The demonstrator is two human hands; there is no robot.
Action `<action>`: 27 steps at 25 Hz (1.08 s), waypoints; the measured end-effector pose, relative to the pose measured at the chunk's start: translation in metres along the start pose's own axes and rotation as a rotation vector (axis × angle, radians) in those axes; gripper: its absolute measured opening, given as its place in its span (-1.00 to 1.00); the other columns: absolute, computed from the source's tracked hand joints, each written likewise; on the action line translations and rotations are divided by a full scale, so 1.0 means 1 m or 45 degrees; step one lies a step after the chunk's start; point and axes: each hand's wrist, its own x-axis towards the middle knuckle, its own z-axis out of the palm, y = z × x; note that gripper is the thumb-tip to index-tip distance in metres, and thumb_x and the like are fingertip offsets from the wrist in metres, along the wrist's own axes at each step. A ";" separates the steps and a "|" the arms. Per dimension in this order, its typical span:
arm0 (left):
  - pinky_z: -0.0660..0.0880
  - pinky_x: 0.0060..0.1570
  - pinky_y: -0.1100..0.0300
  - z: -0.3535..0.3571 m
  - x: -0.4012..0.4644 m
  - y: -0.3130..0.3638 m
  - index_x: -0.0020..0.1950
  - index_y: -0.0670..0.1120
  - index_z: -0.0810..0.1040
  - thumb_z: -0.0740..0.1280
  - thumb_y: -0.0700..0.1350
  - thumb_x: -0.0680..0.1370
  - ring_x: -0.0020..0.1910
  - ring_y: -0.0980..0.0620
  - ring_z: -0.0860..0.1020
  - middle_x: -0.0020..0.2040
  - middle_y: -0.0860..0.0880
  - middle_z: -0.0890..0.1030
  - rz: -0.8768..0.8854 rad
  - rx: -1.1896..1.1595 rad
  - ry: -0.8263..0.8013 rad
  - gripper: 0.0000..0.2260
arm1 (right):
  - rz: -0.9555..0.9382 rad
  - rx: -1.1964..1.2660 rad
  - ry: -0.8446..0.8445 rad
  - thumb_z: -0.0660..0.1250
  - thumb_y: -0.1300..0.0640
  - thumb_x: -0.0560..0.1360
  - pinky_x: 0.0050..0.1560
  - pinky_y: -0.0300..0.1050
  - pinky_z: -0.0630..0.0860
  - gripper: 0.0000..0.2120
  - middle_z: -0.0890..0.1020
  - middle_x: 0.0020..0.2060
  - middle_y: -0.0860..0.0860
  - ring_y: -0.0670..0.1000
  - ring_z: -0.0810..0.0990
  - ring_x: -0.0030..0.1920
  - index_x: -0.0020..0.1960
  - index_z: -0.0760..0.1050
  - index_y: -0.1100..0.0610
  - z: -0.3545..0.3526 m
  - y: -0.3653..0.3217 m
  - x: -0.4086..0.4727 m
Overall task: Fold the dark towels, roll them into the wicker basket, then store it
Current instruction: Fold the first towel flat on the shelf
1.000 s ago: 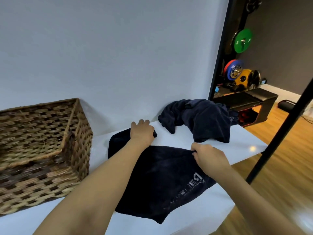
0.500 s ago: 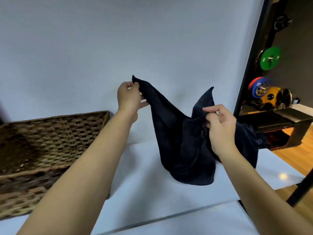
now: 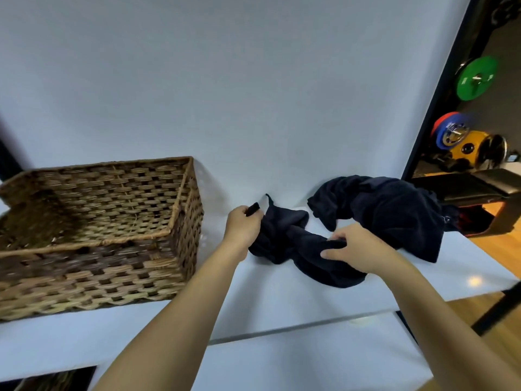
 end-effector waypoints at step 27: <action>0.64 -0.04 -0.17 -0.008 -0.062 0.020 -0.02 -0.18 0.65 0.20 -0.10 0.71 -0.25 -0.09 0.67 -0.13 -0.18 0.69 0.124 -0.192 -0.368 -0.72 | -0.903 0.680 0.453 0.28 0.25 0.35 0.07 -0.18 0.48 -0.77 0.65 0.17 -0.02 -0.13 0.55 0.29 -0.40 0.27 0.11 0.046 -0.052 -0.021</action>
